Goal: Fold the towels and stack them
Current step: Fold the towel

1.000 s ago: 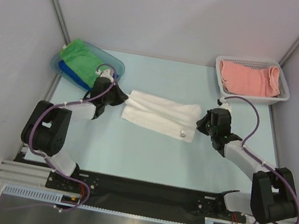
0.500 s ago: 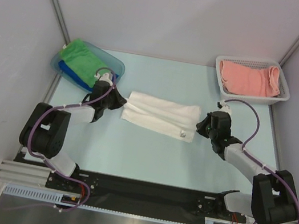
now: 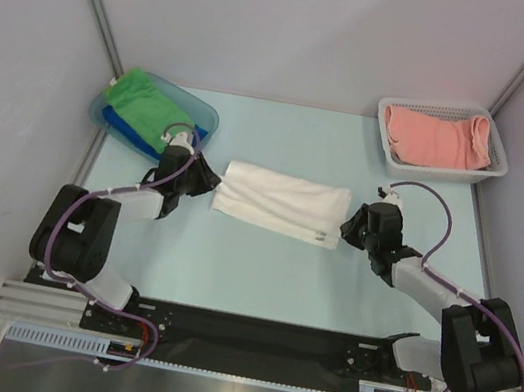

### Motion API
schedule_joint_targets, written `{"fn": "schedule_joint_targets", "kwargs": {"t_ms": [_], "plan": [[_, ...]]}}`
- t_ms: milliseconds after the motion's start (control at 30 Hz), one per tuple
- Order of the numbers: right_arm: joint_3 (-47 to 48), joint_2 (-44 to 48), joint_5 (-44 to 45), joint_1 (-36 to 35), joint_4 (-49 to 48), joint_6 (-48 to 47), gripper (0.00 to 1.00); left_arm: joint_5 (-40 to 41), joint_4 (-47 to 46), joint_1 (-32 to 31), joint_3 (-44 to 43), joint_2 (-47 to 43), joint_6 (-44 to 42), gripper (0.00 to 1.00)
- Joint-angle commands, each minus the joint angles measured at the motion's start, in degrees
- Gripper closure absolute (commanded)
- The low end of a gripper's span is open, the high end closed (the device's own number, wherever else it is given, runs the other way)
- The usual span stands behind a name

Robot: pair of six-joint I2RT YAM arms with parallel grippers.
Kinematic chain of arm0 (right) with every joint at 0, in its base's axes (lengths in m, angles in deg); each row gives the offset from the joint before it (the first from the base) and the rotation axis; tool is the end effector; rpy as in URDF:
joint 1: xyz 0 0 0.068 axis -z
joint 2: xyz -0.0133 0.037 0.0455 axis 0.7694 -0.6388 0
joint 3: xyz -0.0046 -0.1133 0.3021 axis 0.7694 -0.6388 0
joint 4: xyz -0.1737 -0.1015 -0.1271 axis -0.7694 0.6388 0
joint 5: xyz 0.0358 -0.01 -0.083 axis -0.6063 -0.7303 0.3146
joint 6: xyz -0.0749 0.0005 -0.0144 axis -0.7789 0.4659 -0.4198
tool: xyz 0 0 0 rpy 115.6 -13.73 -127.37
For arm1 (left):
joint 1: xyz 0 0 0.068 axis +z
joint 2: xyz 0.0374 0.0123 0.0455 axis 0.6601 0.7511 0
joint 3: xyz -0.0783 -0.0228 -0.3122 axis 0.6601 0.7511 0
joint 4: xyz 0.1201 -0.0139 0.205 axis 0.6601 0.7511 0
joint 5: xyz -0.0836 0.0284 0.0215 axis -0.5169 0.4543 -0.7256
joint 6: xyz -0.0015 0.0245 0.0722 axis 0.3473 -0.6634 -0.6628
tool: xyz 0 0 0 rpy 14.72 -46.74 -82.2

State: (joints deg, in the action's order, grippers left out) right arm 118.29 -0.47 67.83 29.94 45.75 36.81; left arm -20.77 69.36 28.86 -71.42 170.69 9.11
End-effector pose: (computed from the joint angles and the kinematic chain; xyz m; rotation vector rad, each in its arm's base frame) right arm 0.2310 0.0807 0.2265 0.2606 2.2199 0.4253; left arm 0.3075 -0.0737 0.2240 -0.4094 2.1504 -0.5946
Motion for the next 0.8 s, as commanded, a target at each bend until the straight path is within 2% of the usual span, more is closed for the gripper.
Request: {"fn": "schedule_joint_targets", "kwargs": {"t_ms": [0,33,67,133,333,467,533,700,767], "plan": [[0.52,2.58,1.63,0.23,-0.21,-0.22,0.71,1.74,-0.35,0.23,1.19,-5.17,-0.56,0.61],[1.39,3.11,2.07,0.32,1.45,-0.39,0.67,2.09,-0.09,0.23,1.37,-6.15,-0.74,0.60],[2.01,3.81,2.08,0.58,2.60,-0.57,0.58,2.27,0.96,0.23,1.37,-7.37,-0.83,0.60],[3.33,4.43,2.34,0.76,5.75,-0.92,0.52,2.36,2.97,0.14,0.76,-10.45,-1.79,0.59],[8.16,3.82,0.42,0.58,9.29,0.13,0.54,4.03,9.23,-3.72,-6.87,-12.66,-5.48,0.58],[14.22,-2.24,-1.88,-2.39,11.40,1.54,0.59,-0.53,14.14,-7.49,-13.65,-4.78,-5.83,0.64],[15.29,-5.40,-2.93,-3.45,10.01,2.50,0.59,2.17,20.53,-10.66,-18.57,-1.16,-7.41,0.66],[11.78,-11.12,-5.13,-2.06,8.50,4.53,0.64,5.08,24.25,-11.46,-22.79,9.28,-7.59,0.69],[7.13,-11.13,-5.22,-1.09,7.88,5.58,0.64,8.32,25.66,-11.46,-24.29,12.20,-8.29,0.69]]}}
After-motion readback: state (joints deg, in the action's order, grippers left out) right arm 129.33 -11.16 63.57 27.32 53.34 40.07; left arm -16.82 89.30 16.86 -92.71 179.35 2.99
